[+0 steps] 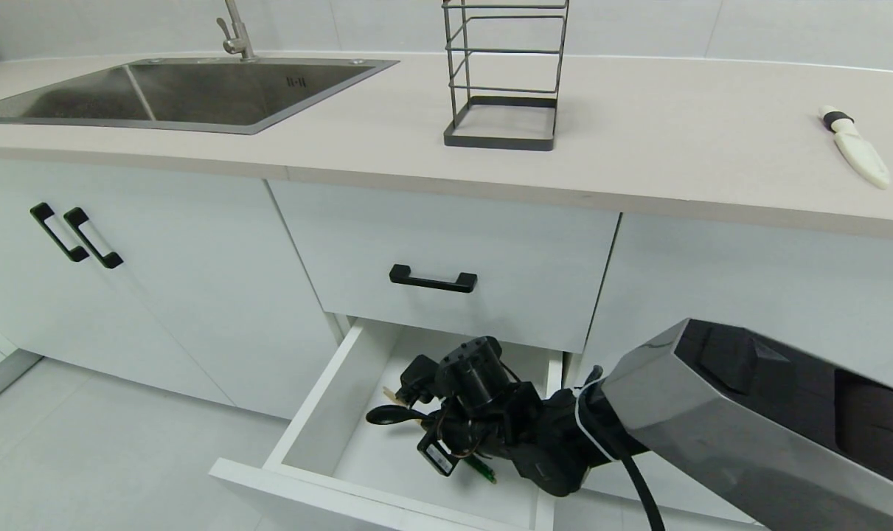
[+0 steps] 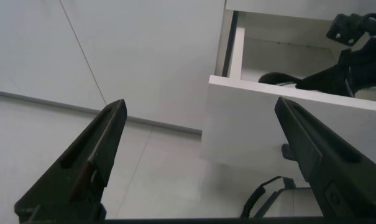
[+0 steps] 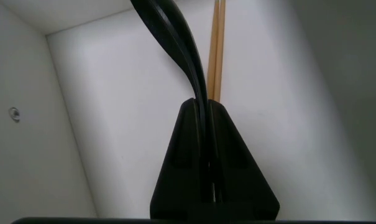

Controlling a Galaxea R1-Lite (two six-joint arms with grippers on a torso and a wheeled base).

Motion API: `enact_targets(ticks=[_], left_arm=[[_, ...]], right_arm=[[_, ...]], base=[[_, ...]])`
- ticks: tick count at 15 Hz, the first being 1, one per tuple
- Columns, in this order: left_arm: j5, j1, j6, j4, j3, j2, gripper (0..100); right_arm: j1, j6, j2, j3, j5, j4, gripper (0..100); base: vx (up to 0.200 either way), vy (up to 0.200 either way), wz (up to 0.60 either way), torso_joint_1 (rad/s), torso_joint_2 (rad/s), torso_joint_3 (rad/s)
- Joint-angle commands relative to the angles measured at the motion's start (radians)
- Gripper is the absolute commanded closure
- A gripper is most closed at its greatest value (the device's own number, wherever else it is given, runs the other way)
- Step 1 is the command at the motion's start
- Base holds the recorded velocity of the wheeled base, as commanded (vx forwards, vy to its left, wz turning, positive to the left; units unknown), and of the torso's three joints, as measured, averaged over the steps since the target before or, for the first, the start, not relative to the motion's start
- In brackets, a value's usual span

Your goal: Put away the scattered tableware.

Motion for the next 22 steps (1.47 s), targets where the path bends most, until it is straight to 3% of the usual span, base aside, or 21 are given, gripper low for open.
enact_targets(ticks=[1,11,12,16,22], left_arm=[[0.0,0.0,0.0,0.0,0.0,0.0,0],[0.0,0.0,0.0,0.0,0.001,0.0,0],[0.0,0.0,0.0,0.0,0.0,0.0,0],[0.0,0.0,0.0,0.0,0.001,0.0,0],[0.0,0.0,0.0,0.0,0.0,0.0,0]], right_arm=[[-0.003,-0.003,0.027,-0.001,0.001,-0.001,100],[-0.003,-0.029,0.104,-0.071,0.001,-0.004,100],[-0.002,-0.046,0.107,-0.08,0.002,-0.004,0],[-0.002,-0.187,0.106,-0.142,0.028,0.062,0],[0.05,-0.177,-0.074,-0.134,0.067,0.105,0]], base=[[0.0,0.0,0.0,0.0,0.0,0.0],[0.0,0.0,0.0,0.0,0.0,0.0],[0.0,0.0,0.0,0.0,0.0,0.0],[0.0,0.0,0.0,0.0,0.0,0.0],[0.0,0.0,0.0,0.0,0.0,0.0]])
